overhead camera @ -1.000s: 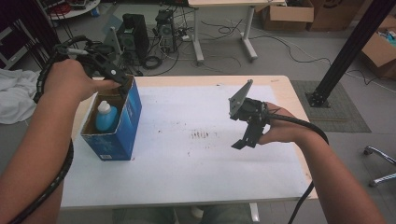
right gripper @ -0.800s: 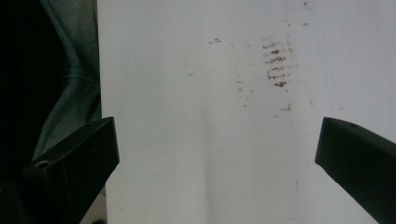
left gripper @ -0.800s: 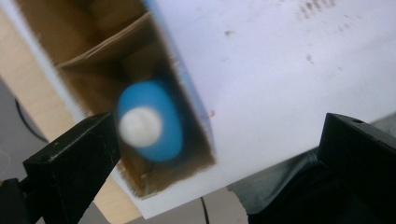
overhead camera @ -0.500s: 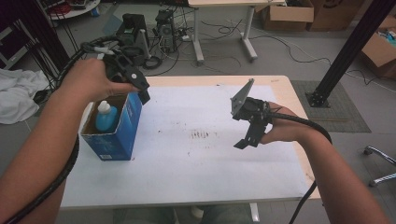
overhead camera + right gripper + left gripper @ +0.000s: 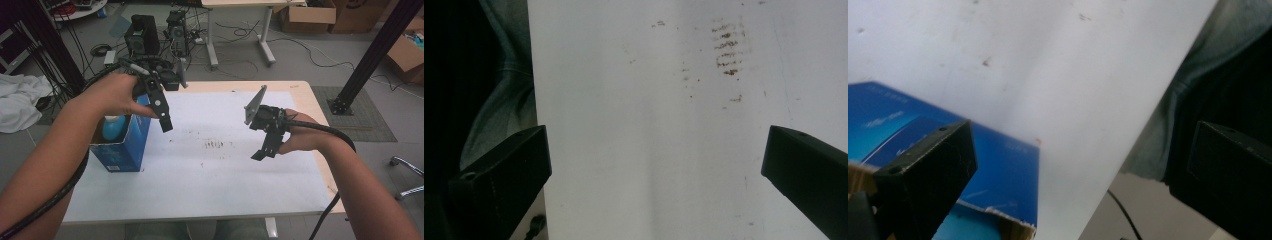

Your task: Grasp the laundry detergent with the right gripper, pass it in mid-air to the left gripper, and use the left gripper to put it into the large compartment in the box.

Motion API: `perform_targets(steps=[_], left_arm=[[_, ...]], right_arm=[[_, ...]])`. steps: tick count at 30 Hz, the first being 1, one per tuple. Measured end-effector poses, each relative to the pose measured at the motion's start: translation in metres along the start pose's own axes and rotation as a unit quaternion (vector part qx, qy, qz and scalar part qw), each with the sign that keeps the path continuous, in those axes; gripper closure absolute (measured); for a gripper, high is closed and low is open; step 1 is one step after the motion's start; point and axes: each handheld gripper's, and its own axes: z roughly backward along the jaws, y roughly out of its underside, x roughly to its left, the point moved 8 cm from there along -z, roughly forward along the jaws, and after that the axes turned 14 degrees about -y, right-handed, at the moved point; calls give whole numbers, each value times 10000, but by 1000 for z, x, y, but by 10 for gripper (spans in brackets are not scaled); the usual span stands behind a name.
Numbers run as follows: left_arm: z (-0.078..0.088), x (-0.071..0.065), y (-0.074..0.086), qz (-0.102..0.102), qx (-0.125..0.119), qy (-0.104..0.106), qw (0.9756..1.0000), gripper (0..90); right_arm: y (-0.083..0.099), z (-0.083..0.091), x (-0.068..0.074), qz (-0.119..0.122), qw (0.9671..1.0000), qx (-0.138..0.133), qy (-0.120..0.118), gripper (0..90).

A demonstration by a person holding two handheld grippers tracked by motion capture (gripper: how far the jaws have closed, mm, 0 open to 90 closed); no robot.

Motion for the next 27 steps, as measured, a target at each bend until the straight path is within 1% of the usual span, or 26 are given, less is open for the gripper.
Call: perform_targets(steps=[1, 2, 4, 6, 8, 12, 19, 27], left_arm=[[-2, -3, 0, -108, 8, 45, 9999, 1], [-6, -8, -1, -298, 16, 108, 9995, 1], [-12, -13, -1, -560, 62, 164, 9983, 1], [-18, -18, -2, -768, 65, 208, 9968, 1], [-22, -22, -5, -873, 52, 314, 9957, 1], [-25, -25, -9, -988, 27, 375, 9944, 1], [-22, -28, -12, -1052, -11, 388, 9937, 1], [-17, -27, -12, -1035, -66, 363, 9939, 1]], right_arm=[[0, 0, 0, 3, 10000, 30, -3, 0], [0, 0, 0, -1, 10000, 44, -5, 0], [0, 1, -1, 1, 10000, 76, -8, 0], [0, 2, -1, 14, 10000, 90, -13, 0], [1, 2, -2, 6, 9999, 104, -15, 0], [1, 3, -4, 4, 9999, 107, -21, 0], [1, 1, -4, -1, 10000, 91, -32, 0], [3, 2, 0, -15, 9999, 139, -33, 0]])
